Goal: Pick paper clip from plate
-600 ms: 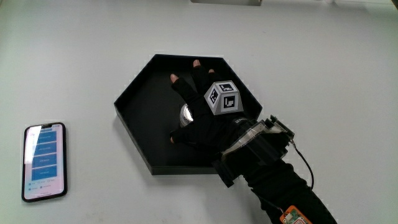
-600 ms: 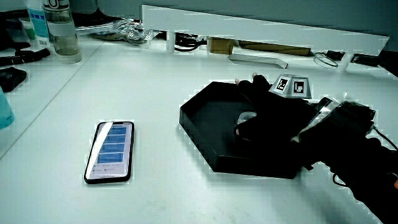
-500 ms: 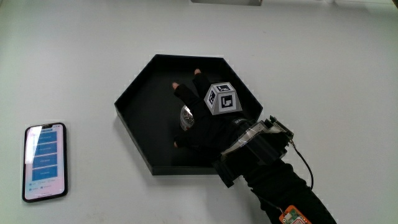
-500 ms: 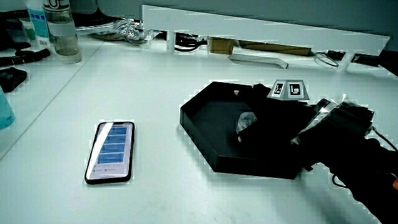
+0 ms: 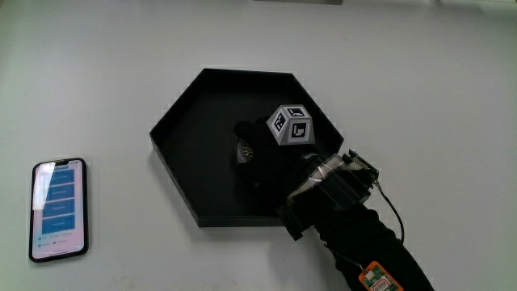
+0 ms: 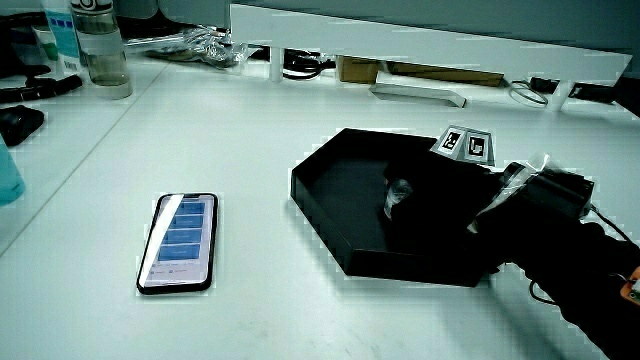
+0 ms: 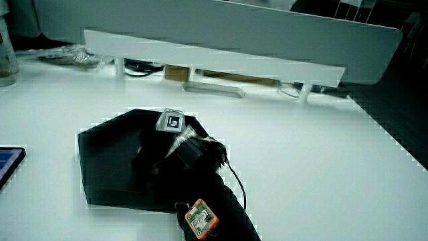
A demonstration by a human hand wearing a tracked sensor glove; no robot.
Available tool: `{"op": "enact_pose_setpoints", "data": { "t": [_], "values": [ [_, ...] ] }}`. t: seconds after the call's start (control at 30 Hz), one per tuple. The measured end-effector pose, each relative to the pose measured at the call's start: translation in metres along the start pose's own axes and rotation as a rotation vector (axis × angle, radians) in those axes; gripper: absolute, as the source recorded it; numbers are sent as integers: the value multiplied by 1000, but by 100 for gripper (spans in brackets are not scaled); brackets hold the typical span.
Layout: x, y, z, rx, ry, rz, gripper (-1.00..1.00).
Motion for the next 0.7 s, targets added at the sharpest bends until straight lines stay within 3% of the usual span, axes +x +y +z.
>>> {"op": "enact_pose_setpoints", "data": {
  "t": [0.2, 0.43, 0.6, 0.67, 0.7],
  "values": [
    [1, 0, 1, 5, -16, -4, 100],
    [2, -8, 16, 35, 2, 4, 100],
    [12, -16, 32, 64, -10, -6, 100],
    [17, -22, 39, 75, 13, 1, 100],
    [24, -21, 40, 70, 11, -25, 100]
  ]
}}
